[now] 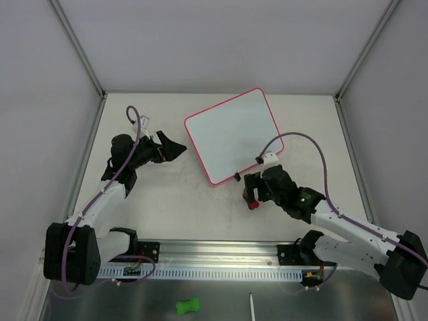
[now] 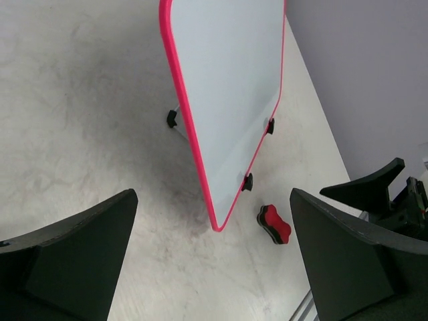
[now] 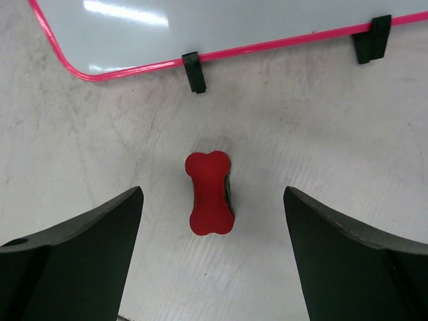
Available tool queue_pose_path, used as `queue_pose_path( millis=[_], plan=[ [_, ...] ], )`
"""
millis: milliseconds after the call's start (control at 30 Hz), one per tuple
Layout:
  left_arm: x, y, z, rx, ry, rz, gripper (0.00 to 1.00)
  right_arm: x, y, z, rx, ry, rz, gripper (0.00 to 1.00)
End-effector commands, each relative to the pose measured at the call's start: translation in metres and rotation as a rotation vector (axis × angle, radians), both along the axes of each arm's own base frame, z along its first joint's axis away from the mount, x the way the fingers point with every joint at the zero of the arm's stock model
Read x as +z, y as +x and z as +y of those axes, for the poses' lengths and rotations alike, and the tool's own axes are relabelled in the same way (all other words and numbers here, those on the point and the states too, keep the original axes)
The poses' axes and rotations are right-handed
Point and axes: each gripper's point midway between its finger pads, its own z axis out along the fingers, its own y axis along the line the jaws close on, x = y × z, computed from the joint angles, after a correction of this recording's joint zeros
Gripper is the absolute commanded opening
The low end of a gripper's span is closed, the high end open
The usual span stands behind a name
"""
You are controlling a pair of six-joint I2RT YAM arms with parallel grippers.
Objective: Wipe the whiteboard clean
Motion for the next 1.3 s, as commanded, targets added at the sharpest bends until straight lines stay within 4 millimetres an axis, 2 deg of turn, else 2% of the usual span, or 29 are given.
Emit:
queue_pose_path(
  millis=[0, 67, 133, 167, 233, 367, 567, 633, 800, 900, 1100, 1267],
  plan=[
    [-0.023, -0.018, 0.011, 0.052, 0.056, 0.074, 0.99, 0.011, 0.008, -0.016, -0.126, -0.007, -0.021, 0.9],
    [-0.02, -0.027, 0.014, 0.057, 0.065, 0.061, 0.99, 0.012, 0.012, -0.029, -0.193, -0.037, -0.039, 0.91],
    [-0.027, -0.037, 0.018, 0.065, 0.092, 0.078, 0.99, 0.017, 0.013, -0.034, -0.234, -0.027, -0.049, 0.91],
    [-0.021, -0.042, 0.02, 0.071, 0.097, 0.057, 0.99, 0.018, 0.012, -0.04, -0.253, -0.042, -0.049, 0.91],
    [-0.03, -0.051, 0.025, 0.082, 0.128, 0.079, 0.99, 0.024, 0.011, -0.045, -0.28, -0.027, -0.057, 0.92],
    [-0.029, -0.069, 0.027, 0.084, 0.128, 0.073, 0.99, 0.032, 0.006, -0.06, -0.336, -0.006, -0.079, 0.93],
    [-0.037, -0.089, 0.02, 0.044, 0.121, 0.038, 0.99, 0.04, -0.007, -0.061, -0.254, 0.056, -0.118, 0.96],
    [-0.043, -0.091, 0.022, 0.049, 0.136, 0.028, 0.99, 0.041, -0.011, -0.066, -0.232, 0.066, -0.15, 0.97],
    [-0.056, -0.097, 0.024, 0.048, 0.168, 0.012, 0.99, 0.038, -0.022, -0.062, -0.146, 0.112, -0.173, 0.98],
    [-0.062, -0.101, 0.023, 0.031, 0.181, -0.001, 0.99, 0.04, -0.021, -0.06, -0.139, 0.129, -0.19, 0.99],
    [-0.064, -0.111, 0.021, 0.008, 0.191, -0.081, 0.99, 0.03, -0.018, -0.055, -0.129, 0.107, -0.169, 0.99],
    [-0.058, -0.114, 0.021, 0.015, 0.171, -0.142, 0.99, 0.029, -0.019, -0.055, -0.127, 0.115, -0.169, 0.99]
  ],
)
